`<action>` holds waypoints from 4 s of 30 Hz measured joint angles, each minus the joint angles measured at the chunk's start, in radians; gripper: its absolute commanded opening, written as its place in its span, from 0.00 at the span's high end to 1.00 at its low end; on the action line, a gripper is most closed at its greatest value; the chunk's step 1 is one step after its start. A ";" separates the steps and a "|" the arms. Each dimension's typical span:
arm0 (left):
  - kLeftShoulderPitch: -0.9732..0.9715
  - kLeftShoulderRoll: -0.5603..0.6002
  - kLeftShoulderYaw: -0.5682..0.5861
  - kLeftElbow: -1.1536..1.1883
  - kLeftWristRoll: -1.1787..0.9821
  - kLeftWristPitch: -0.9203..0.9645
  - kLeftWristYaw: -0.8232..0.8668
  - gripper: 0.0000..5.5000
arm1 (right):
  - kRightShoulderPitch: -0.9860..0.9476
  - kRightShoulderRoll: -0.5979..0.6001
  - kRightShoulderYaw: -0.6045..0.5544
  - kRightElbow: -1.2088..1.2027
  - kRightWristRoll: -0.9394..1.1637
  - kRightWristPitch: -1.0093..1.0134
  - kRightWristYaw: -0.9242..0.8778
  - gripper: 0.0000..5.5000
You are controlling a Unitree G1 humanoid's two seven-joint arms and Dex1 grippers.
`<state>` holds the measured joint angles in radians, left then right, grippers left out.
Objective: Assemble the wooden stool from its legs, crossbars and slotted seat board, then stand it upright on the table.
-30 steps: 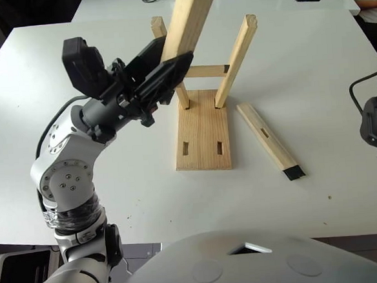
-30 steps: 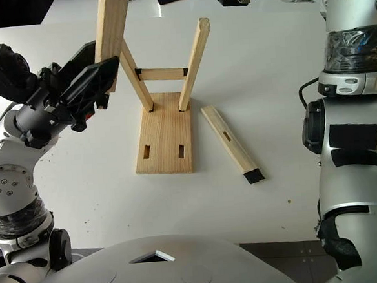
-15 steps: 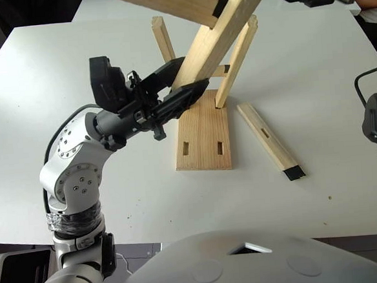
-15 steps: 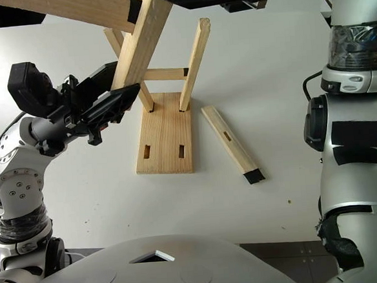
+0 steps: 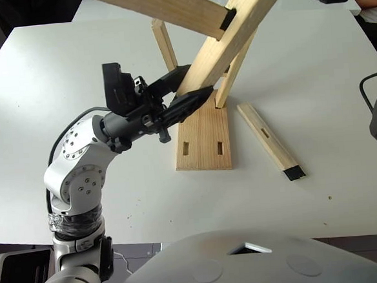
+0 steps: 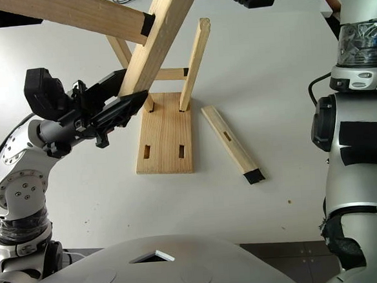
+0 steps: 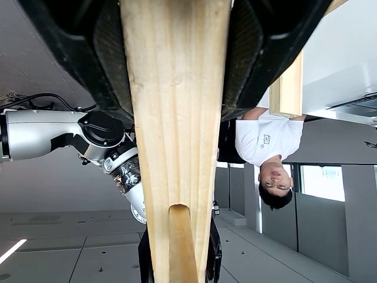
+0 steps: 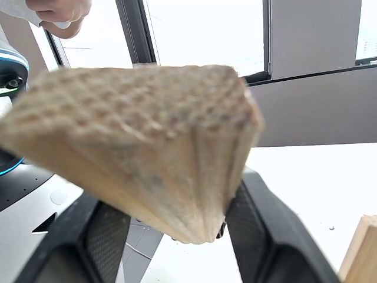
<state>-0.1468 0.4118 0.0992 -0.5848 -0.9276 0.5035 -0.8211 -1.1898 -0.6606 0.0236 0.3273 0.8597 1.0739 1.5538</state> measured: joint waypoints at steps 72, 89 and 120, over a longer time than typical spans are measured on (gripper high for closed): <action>0.229 -0.417 0.301 0.331 0.280 -0.286 0.887 0.25 | 0.853 -0.129 -0.110 -0.699 -0.059 -0.294 -0.420 0.62; 0.266 -0.452 0.241 0.345 0.348 -0.329 0.862 0.25 | 0.909 -0.147 -0.022 -0.771 -0.119 -0.410 -0.454 0.62; 0.286 -0.480 0.036 0.334 0.434 -0.359 0.871 0.25 | 0.781 -0.161 0.246 -0.697 -0.238 -0.636 -0.532 0.63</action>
<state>0.1392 -0.0678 0.1351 -0.2510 -0.4936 0.1447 0.0504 -0.4086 -0.8216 0.2697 -0.3700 0.6214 0.4376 1.0221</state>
